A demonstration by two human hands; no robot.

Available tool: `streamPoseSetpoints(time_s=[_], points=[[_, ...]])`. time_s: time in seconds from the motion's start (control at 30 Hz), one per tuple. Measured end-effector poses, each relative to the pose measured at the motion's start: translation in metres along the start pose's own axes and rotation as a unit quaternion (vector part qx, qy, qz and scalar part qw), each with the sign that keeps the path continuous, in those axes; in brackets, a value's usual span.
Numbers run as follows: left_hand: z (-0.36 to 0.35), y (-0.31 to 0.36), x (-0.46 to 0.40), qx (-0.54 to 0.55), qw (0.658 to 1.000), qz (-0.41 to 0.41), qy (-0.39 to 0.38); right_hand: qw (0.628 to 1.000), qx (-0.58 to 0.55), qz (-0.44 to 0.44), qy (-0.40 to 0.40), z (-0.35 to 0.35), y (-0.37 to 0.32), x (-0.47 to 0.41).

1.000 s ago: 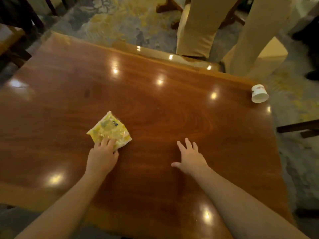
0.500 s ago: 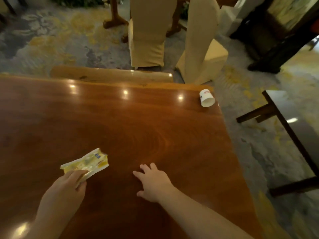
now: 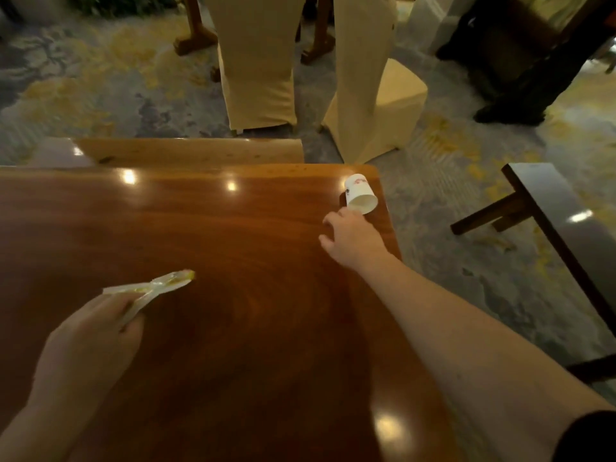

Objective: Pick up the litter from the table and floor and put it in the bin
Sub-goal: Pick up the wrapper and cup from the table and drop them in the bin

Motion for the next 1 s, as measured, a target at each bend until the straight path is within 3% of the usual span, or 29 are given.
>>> streamPoseSetpoints(time_s=[0.13, 0.27, 0.37, 0.5, 1.0], points=[[-0.018, 0.054, -0.039, -0.036, 0.996, -0.052, 0.06, 0.99, 0.066, -0.086, 0.093, 0.0, 0.054, -0.043], [-0.04, 0.092, -0.058, -0.007, 0.993, -0.11, 0.051, 0.98, 0.003, -0.182, 0.081, -0.016, 0.086, -0.072], [-0.053, 0.112, -0.065, 0.01, 0.992, -0.12, 0.037, 0.976, -0.06, -0.201, 0.06, -0.022, 0.093, -0.081], [-0.063, 0.122, -0.059, 0.009, 0.992, -0.125, -0.001, 0.981, -0.057, -0.163, 0.083, -0.018, 0.082, -0.073], [0.007, 0.103, 0.064, 0.069, 0.989, -0.127, 0.014, 0.986, -0.126, -0.083, 0.065, -0.022, -0.029, 0.057]])
Point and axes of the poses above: each hand's wrist, its own x-axis away from the middle knuckle, its own z-axis out of the back of the hand, y = z × x, the point moved 6 cm from there along -x, towards the middle knuckle, and after that the axes turned 12 degrees about x, right-handed, at the moved point
